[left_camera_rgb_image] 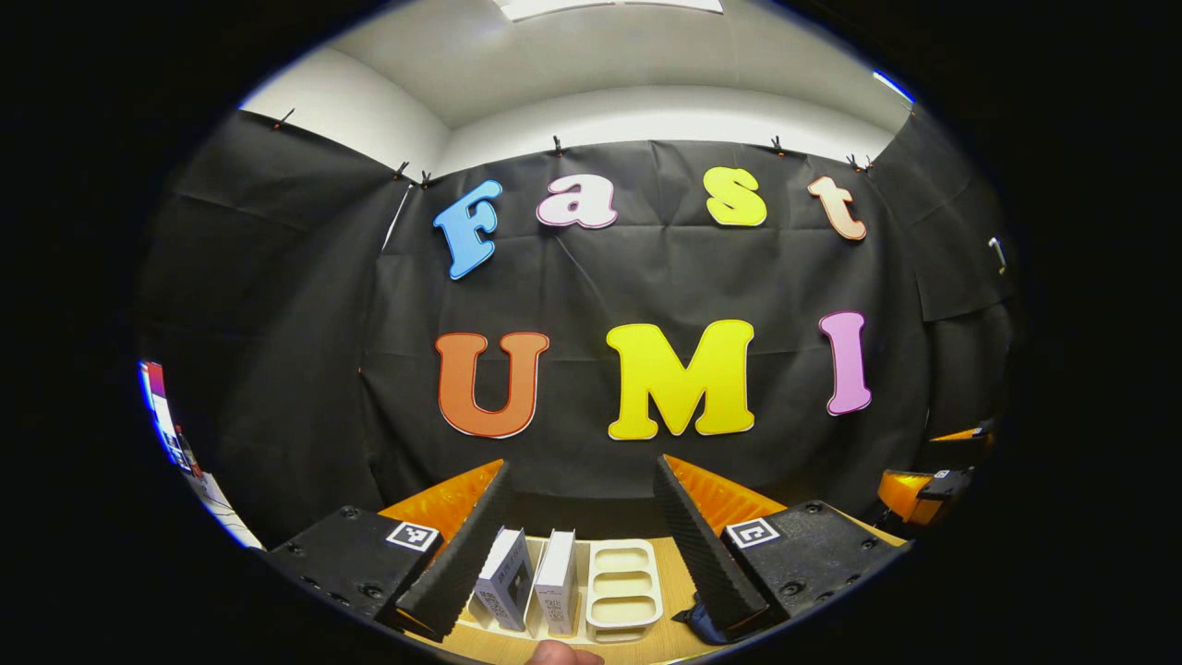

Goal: Open the schoolbag, grab two books from the bookshelf and put them into the schoolbag.

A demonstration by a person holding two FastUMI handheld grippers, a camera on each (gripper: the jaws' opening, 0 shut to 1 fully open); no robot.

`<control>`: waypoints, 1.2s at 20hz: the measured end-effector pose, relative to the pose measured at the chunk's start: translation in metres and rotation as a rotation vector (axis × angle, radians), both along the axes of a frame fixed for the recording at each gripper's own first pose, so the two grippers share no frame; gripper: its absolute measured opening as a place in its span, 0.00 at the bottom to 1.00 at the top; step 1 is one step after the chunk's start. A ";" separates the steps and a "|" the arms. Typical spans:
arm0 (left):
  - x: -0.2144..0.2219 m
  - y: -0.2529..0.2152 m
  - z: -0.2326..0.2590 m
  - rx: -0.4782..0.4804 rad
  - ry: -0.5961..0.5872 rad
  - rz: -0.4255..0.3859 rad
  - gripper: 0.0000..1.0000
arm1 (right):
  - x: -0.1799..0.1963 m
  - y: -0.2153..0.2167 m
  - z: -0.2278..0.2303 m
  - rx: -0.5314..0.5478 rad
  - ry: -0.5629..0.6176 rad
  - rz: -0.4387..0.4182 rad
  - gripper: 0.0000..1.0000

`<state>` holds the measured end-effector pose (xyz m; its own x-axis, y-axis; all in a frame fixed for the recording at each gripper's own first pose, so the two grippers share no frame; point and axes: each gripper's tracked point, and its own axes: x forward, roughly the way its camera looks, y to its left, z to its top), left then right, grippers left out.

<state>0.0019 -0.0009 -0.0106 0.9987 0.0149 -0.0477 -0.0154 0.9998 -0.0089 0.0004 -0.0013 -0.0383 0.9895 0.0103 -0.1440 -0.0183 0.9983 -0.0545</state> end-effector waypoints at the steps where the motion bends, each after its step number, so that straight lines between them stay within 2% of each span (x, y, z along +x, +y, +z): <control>1: 0.000 0.001 0.000 -0.001 0.000 0.002 0.96 | 0.000 0.003 -0.005 -0.007 0.013 0.009 0.95; 7: -0.006 0.009 -0.002 -0.002 -0.006 0.008 0.96 | -0.003 0.031 -0.074 -0.067 0.205 0.078 0.98; 12: -0.013 0.018 -0.003 0.014 -0.015 0.015 0.97 | -0.012 0.055 -0.179 -0.115 0.501 0.151 0.96; 13: -0.014 0.019 -0.003 0.017 -0.015 0.016 0.97 | -0.015 0.058 -0.200 -0.123 0.555 0.152 0.93; 14: -0.015 0.020 -0.003 0.015 -0.015 0.016 0.96 | -0.014 0.062 -0.218 -0.143 0.607 0.152 0.99; 17: -0.022 0.022 -0.011 0.007 -0.002 0.015 0.96 | -0.015 0.070 -0.273 -0.201 0.737 0.156 0.96; 20: -0.029 0.030 -0.017 0.023 0.014 0.026 0.96 | -0.008 0.081 -0.317 -0.262 0.822 0.167 0.96; 23: -0.036 0.037 -0.025 0.006 0.035 0.036 0.96 | 0.002 0.092 -0.345 -0.332 0.853 0.134 0.96; 24: -0.040 0.040 -0.028 0.005 0.041 0.039 0.96 | 0.004 0.093 -0.354 -0.341 0.872 0.118 0.99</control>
